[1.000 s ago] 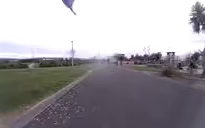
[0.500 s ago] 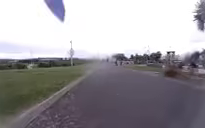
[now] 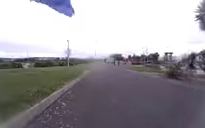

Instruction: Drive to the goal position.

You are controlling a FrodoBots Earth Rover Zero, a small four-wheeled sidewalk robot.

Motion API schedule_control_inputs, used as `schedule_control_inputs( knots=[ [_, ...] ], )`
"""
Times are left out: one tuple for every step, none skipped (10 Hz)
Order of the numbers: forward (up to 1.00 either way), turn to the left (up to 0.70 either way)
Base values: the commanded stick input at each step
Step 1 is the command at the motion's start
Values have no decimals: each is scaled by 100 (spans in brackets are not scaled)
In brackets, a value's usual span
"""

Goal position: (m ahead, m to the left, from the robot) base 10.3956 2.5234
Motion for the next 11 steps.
schedule_control_inputs(
  knots=[
    [85, 0],
    [85, 0],
    [85, -15],
    [85, -32],
    [85, -14],
    [85, -30],
    [85, -32],
    [85, -29],
    [85, 0],
    [85, 0],
    [85, 0]
  ],
)
